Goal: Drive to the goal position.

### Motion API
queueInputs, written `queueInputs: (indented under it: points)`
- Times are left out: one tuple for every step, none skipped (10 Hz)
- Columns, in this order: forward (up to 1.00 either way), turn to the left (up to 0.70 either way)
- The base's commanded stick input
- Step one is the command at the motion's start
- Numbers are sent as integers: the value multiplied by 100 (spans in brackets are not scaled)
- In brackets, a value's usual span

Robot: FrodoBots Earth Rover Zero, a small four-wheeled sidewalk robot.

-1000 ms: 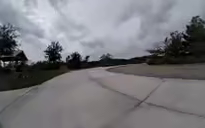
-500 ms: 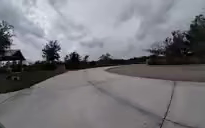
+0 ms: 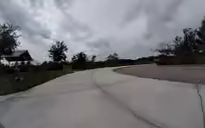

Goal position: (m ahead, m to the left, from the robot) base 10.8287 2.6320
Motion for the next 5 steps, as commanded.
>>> queueInputs:
  points:
    - [85, 0]
    - [85, 0]
    - [85, 0]
    - [85, 0]
    - [85, 18]
